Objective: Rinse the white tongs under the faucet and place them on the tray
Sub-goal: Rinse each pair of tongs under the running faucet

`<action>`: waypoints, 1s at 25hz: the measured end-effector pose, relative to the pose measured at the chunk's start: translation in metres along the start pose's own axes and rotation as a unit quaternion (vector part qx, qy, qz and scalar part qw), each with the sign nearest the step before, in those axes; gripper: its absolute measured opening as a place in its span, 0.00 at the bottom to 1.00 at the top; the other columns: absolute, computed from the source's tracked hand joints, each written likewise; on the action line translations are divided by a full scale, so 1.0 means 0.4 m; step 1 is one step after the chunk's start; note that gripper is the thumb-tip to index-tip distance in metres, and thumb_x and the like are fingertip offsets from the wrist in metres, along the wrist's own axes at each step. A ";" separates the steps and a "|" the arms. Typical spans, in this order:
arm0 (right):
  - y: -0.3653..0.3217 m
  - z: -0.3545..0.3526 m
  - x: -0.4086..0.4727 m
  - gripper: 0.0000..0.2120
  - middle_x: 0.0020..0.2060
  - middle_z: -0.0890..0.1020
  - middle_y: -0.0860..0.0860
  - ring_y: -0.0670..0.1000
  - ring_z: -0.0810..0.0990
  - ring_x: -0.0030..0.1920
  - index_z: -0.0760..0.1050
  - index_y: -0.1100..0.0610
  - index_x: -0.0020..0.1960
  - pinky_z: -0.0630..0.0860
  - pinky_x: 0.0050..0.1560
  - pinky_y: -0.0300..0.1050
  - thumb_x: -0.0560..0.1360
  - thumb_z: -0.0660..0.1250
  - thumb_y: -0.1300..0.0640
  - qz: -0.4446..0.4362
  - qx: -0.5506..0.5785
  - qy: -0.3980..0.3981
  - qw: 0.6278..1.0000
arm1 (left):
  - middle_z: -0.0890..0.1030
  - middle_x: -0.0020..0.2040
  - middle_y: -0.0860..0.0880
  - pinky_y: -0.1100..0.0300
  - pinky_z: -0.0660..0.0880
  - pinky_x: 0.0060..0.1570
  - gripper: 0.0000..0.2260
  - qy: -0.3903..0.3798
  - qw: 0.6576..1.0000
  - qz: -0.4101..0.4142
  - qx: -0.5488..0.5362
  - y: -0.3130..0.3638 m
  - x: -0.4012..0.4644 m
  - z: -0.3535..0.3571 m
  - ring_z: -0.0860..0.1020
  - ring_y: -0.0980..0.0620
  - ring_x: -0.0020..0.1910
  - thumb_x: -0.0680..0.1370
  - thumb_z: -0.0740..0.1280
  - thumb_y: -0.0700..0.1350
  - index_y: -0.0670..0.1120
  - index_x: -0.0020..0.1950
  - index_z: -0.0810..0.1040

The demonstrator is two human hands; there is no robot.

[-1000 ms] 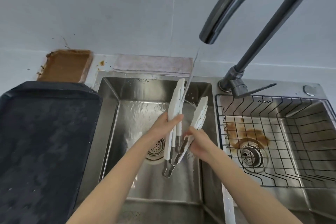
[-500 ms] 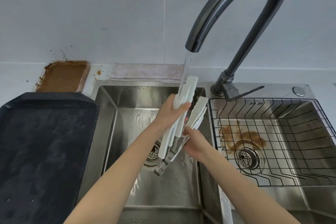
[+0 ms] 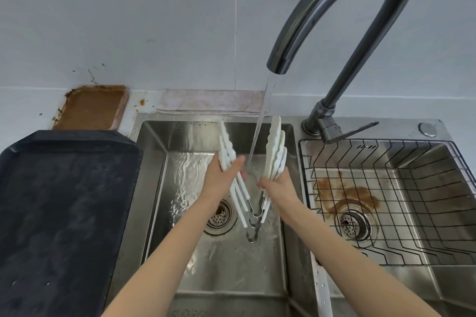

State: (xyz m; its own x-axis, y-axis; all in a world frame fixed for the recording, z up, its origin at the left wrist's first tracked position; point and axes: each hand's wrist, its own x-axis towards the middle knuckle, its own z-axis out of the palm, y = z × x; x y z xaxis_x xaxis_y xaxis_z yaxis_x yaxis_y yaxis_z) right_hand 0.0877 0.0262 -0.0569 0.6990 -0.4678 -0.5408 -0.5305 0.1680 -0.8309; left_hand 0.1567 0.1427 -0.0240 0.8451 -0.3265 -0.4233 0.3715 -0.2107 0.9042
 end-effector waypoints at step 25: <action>-0.049 -0.030 -0.062 0.15 0.42 0.78 0.47 0.46 0.76 0.44 0.68 0.54 0.55 0.69 0.44 0.37 0.72 0.69 0.59 -0.056 -0.135 -0.075 0.986 | 0.81 0.48 0.49 0.50 0.73 0.58 0.04 -0.061 0.972 -0.102 -0.201 -0.022 -0.031 -0.052 0.79 0.51 0.52 0.76 0.64 0.43 0.51 0.50 0.75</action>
State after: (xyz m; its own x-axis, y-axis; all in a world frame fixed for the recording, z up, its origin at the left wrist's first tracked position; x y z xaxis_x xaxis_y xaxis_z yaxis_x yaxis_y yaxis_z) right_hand 0.0752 0.0241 -0.0255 0.8125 -0.3329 -0.4785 -0.5407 -0.1236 -0.8321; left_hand 0.1511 0.1677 -0.0257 0.6957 -0.4270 -0.5776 0.6677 0.0876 0.7393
